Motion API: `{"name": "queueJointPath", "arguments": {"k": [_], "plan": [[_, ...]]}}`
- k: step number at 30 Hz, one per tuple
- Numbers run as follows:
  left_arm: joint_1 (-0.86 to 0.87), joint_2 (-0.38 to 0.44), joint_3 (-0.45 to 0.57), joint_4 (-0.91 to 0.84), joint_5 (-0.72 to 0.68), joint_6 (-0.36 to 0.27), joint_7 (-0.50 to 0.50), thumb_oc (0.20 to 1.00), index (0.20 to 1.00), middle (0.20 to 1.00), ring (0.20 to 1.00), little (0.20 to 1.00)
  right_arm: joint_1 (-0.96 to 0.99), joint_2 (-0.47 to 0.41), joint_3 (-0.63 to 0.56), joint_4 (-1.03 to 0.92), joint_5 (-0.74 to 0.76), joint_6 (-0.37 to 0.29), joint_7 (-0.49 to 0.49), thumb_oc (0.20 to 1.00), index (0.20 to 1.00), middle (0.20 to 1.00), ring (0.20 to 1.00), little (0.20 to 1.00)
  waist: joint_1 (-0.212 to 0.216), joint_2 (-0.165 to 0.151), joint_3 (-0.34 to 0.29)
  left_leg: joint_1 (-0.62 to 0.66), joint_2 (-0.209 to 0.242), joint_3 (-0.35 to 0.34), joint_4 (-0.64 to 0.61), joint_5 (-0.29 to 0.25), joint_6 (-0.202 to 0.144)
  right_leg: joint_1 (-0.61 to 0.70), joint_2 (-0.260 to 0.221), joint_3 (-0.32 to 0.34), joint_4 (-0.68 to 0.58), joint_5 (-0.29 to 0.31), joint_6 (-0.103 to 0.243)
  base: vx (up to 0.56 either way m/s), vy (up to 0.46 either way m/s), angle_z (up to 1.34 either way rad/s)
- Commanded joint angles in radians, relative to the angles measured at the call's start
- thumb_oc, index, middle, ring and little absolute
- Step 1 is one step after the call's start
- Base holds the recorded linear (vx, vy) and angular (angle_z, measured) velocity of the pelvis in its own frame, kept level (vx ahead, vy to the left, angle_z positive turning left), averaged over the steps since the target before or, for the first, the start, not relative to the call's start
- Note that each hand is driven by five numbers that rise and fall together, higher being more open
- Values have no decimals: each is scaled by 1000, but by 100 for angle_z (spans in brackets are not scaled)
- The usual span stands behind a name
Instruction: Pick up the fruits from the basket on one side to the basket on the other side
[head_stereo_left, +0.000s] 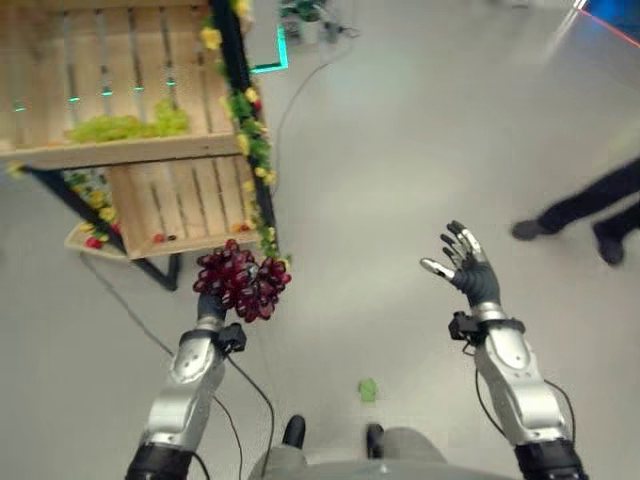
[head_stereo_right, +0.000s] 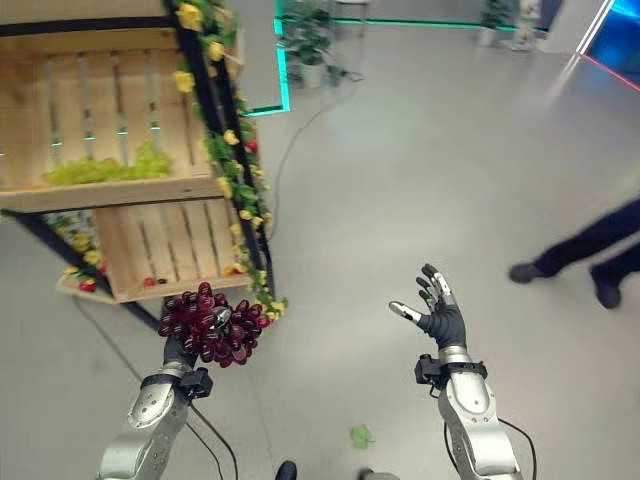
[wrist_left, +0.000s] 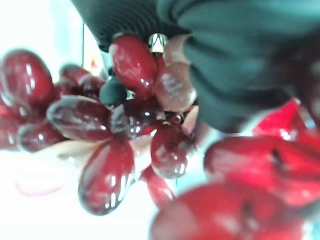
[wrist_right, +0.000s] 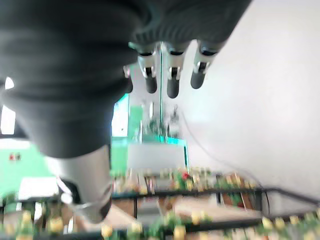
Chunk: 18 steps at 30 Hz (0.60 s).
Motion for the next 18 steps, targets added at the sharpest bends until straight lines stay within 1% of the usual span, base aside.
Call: {"name": "queueJointPath", "arguments": {"k": [1, 2, 4, 5, 8, 10, 11, 12, 13, 14, 15, 16, 17, 18], "plan": [[-8, -3, 35, -93, 18, -65, -23, 200, 200, 200, 200, 200, -34, -49, -27, -48, 8, -43, 36, 1000, 1000, 1000, 1000, 1000, 48, 31, -13, 35, -13, -10, -66, -37, 10, 99, 13, -91, -1, -147, -20, 9, -99, 45], [6, -11, 43, -98, 12, -66, -26, 200, 200, 200, 200, 200, -33, -50, -24, -43, 4, -38, 36, 1000, 1000, 1000, 1000, 1000, 51, 33, -19, 31, -21, -12, -64, -37, 10, 132, -2, -98, -65, -139, -18, -41, -104, 17], [31, -25, 68, -122, -24, -70, -11, 200, 200, 200, 200, 200, -44, -61, -14, -32, -4, -32, 33, 1000, 1000, 1000, 1000, 1000, 76, 47, -27, 5, -30, -1, -49, -33, 3, 169, -16, -115, -153, -120, -19, -64, -50, 30], [44, -28, 80, -132, -38, -74, -11, 200, 200, 200, 200, 200, -44, -64, -12, -30, -1, -28, 34, 1000, 1000, 1000, 1000, 1000, 91, 55, -30, -3, -33, -4, -49, -26, -1, 182, -20, -122, -183, -120, -24, -57, -25, 47], [54, -45, 97, -150, -68, -74, -13, 200, 200, 200, 200, 200, -60, -81, -10, -31, -11, -22, 33, 1000, 1000, 1000, 1000, 1000, 113, 75, -24, -44, -48, -26, -46, 6, -12, 222, -41, -145, -282, -102, -25, -134, -17, 27], [72, -61, 112, -153, -77, -79, -12, 200, 200, 200, 200, 200, -64, -92, -11, -32, -20, -22, 34, 1000, 1000, 1000, 1000, 1000, 122, 83, -15, -70, -62, -31, -25, 13, -22, 233, -59, -170, -308, -94, -23, -189, 49, 26], [61, -64, 112, -146, -85, -81, -9, 200, 200, 200, 200, 200, -73, -99, -16, -28, -19, -25, 27, 1000, 1000, 1000, 1000, 1000, 117, 82, -1, -101, -61, 10, 25, 2, -32, 224, -72, -192, -294, -93, -21, -256, 111, 31], [55, -64, 117, -144, -88, -77, -10, 200, 200, 200, 200, 200, -78, -105, -25, -25, -23, -28, 19, 1000, 1000, 1000, 1000, 1000, 110, 75, 13, -119, -35, 77, 63, -17, -40, 213, -92, -215, -280, -94, -17, -331, 154, 56], [54, -61, 124, -143, -87, -79, -17, 200, 200, 200, 200, 200, -83, -106, -27, -24, -22, -28, 17, 1000, 1000, 1000, 1000, 1000, 104, 57, 20, -108, 25, 157, 98, -67, -43, 190, -129, -252, -261, -79, -7, -233, 114, 71], [54, -60, 125, -143, -87, -79, -17, 200, 200, 200, 200, 200, -83, -105, -27, -24, -22, -28, 17, 1000, 1000, 1000, 1000, 1000, 104, 57, 19, -109, 26, 157, 100, -70, -43, 190, -128, -252, -261, -80, -7, -238, 134, 83], [68, -62, 139, -148, -89, -83, -23, 200, 200, 200, 200, 200, -73, -106, -33, -30, -16, -29, 37, 1000, 1000, 1000, 1000, 1000, 98, 50, 7, -83, 71, 172, 93, -94, -53, 180, -152, -278, -265, -67, 1, -90, 68, 60], [70, -62, 139, -149, -89, -82, -24, 200, 200, 200, 200, 200, -71, -107, -32, -30, -16, -29, 37, 1000, 1000, 1000, 1000, 1000, 96, 51, 7, -81, 73, 170, 92, -96, -54, 183, -150, -280, -265, -68, 0, -126, 127, 52], [73, -65, 144, -149, -90, -83, -27, 200, 200, 200, 200, 200, -67, -105, -34, -32, -12, -30, 46, 1000, 1000, 1000, 1000, 1000, 92, 53, 1, -67, 105, 173, 78, -93, -65, 184, -159, -294, -270, -68, 5, -77, 194, 41], [70, -67, 143, -144, -94, -82, -30, 200, 200, 200, 200, 200, -60, -105, -36, -30, -2, -32, 56, 1000, 1000, 1000, 1000, 1000, 87, 58, -6, -47, 179, 189, 63, -76, -84, 183, -179, -319, -266, -68, 15, -80, 192, 47]]}}
